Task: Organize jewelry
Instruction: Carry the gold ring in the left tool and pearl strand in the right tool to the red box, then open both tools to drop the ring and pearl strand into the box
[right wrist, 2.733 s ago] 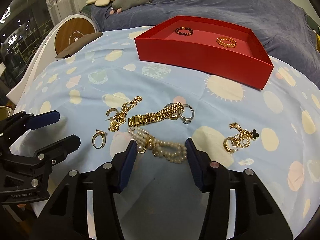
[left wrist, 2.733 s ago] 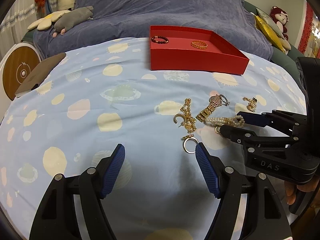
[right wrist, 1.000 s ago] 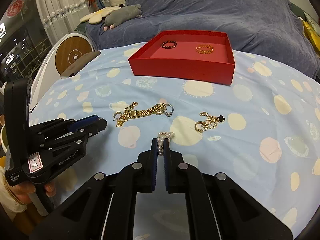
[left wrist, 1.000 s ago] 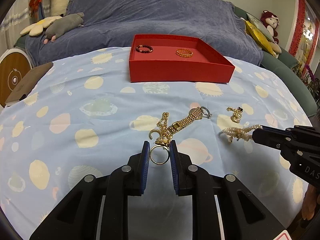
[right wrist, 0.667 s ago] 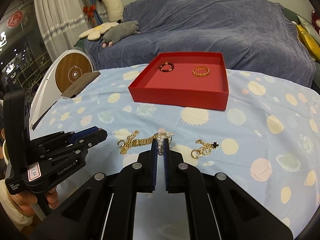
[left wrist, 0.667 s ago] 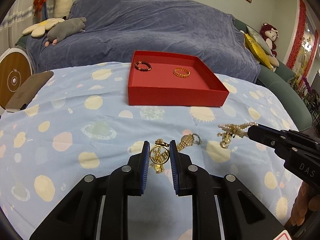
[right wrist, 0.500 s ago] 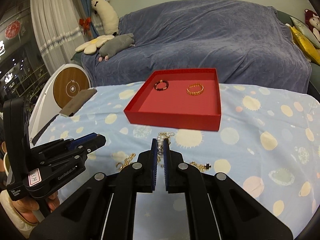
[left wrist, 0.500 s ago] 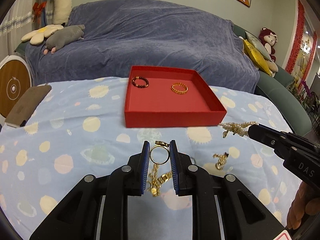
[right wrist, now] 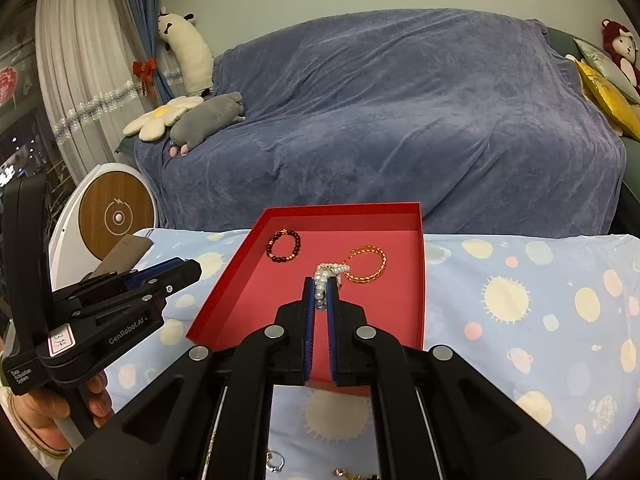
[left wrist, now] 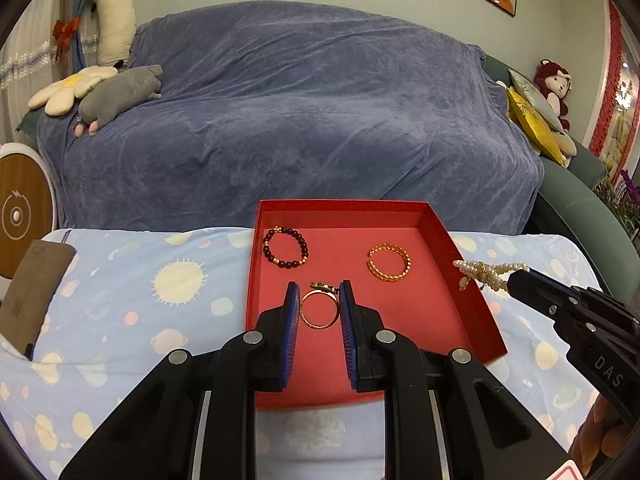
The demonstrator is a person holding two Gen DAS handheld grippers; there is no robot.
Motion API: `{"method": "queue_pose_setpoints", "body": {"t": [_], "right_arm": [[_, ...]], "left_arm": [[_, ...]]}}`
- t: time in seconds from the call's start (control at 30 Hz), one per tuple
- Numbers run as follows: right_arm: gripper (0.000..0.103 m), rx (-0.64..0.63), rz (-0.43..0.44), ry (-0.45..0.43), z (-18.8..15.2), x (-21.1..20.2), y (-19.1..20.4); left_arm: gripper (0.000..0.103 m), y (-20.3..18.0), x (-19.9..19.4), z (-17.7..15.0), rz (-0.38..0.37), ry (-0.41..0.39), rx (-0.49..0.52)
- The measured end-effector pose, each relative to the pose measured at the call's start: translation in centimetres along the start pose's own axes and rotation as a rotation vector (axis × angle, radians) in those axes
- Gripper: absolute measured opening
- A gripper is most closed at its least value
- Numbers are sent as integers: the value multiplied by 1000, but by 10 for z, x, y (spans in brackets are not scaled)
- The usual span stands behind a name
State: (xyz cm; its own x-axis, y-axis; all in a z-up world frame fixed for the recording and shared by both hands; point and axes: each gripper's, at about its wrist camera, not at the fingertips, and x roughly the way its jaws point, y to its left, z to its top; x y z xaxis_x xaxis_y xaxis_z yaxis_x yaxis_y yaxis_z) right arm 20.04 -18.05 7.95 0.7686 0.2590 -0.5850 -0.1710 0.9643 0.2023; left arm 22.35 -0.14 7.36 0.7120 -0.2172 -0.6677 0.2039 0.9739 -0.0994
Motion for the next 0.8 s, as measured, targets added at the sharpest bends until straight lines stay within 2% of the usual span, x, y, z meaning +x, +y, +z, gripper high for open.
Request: {"method": "queue_pose_setpoints", "body": {"t": [0.33, 0.67, 0.77, 0.8], "right_arm": [[5, 33, -9, 70, -3, 55, -15], [6, 37, -41, 149, -17, 86, -30], [18, 49, -52, 141, -19, 83, -32], [29, 53, -55, 131, -19, 79, -33]], "left_arm": [[17, 5, 57, 12, 33, 46, -17], [17, 11, 88, 9, 71, 87, -21], [18, 13, 91, 8, 99, 93, -29], [21, 13, 90, 8, 110, 92, -32]]}}
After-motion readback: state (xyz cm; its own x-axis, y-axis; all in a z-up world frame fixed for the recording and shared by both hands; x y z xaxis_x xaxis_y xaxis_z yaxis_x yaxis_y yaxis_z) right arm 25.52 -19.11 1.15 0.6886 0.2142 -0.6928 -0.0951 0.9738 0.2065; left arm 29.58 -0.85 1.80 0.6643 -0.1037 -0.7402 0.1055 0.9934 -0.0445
